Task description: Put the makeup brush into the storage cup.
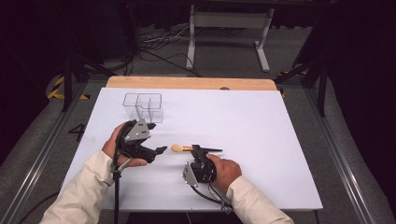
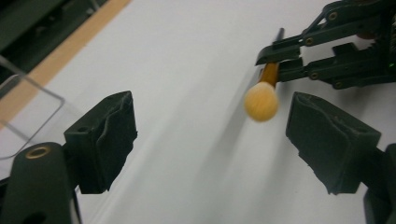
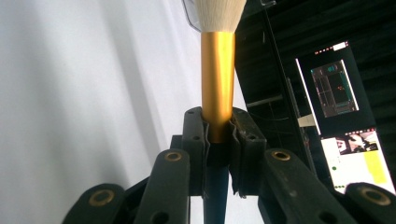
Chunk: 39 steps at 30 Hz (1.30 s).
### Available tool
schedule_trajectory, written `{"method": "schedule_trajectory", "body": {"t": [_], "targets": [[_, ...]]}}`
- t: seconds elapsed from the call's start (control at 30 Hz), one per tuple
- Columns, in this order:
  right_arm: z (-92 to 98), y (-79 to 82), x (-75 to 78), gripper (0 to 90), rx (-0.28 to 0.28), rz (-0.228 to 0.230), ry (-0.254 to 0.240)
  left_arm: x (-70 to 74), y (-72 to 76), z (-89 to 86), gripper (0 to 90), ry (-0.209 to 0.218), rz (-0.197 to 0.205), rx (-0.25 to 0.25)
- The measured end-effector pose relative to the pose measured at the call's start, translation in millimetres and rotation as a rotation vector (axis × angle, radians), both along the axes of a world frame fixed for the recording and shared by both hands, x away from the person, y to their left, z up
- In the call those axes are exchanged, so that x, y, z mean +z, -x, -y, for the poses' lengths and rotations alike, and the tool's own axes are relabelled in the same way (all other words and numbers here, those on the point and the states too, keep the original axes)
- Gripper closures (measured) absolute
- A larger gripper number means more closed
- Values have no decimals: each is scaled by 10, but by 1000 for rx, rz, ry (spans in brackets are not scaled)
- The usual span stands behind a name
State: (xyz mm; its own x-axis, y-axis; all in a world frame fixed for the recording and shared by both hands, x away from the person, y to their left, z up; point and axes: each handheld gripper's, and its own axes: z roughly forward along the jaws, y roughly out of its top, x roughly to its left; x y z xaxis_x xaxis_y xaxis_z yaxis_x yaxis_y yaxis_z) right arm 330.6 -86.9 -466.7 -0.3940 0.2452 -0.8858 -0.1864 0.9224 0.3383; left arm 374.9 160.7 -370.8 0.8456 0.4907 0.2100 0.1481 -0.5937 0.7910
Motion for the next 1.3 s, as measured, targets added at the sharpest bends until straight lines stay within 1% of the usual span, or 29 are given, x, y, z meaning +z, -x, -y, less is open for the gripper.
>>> {"method": "schedule_trajectory", "body": {"t": [0.03,0.07,0.1,0.13,0.2,0.23,0.27,0.3,0.33,0.4,0.47,0.53,0.57,0.63,0.67,0.7,0.73,0.77,0.8,0.87,0.9,0.93,0.97,1.0,1.03,1.07,1.13,1.17,1.3], "targets": [[18,-7,13,787,0,-9,-16,-22,18,-52,149,23,8,13],[30,-12,23,787,-2,-12,-28,-44,40,-110,144,50,28,25],[43,-17,34,787,4,-24,-29,-67,59,-166,142,76,39,39],[54,-21,40,787,-6,-17,-50,-91,74,-224,134,94,46,52],[75,-30,59,787,-6,-26,-68,-171,115,-336,120,137,54,77],[86,-34,71,787,-5,-33,-81,-210,138,-377,106,137,63,95],[95,-39,79,787,-4,-36,-89,-210,138,-377,87,137,63,95],[103,-42,86,787,-8,-31,-96,-301,193,-475,93,177,65,109],[112,-50,93,787,-3,-40,-105,-336,213,-508,92,186,66,116],[131,-58,105,787,-12,-45,-128,-429,276,-580,74,181,97,149],[139,-68,111,787,-9,-49,-134,-464,297,-609,71,185,107,157],[167,-86,134,787,-6,-64,-157,-527,334,-672,57,220,107,155],[178,-89,142,787,-10,-62,-171,-554,351,-699,58,228,110,160],[198,-100,160,787,-12,-67,-197,-609,384,-744,55,262,106,171],[212,-106,172,787,-13,-71,-209,-669,411,-782,57,296,101,189],[224,-115,181,787,-14,-77,-223,-669,411,-782,58,296,101,189],[224,-115,181,787,-14,-77,-223,-708,425,-796,58,311,99,202],[248,-133,202,787,-9,-91,-257,-730,435,-801,58,314,100,205],[259,-137,211,787,-12,-100,-277,-759,452,-809,62,310,110,210],[281,-156,234,787,-6,-115,-303,-756,457,-821,65,310,111,210],[297,-165,252,787,-8,-130,-327,-772,460,-836,65,345,118,217],[297,-165,252,787,-8,-130,-327,-772,460,-836,65,345,118,217],[348,-197,302,787,-6,-162,-400,-781,458,-840,64,343,112,218],[348,-197,302,787,-6,-162,-400,-786,457,-843,64,341,111,219],[406,-234,342,787,4,-202,-474,-784,458,-849,62,343,111,220],[406,-234,342,787,4,-202,-474,-779,456,-856,62,342,120,220],[445,-265,362,787,11,-232,-524,-778,459,-874,63,359,119,226],[468,-294,373,787,17,-259,-561,-779,456,-881,62,360,118,224],[495,-369,409,787,39,-312,-645,-783,460,-903,61,367,115,230]]}}
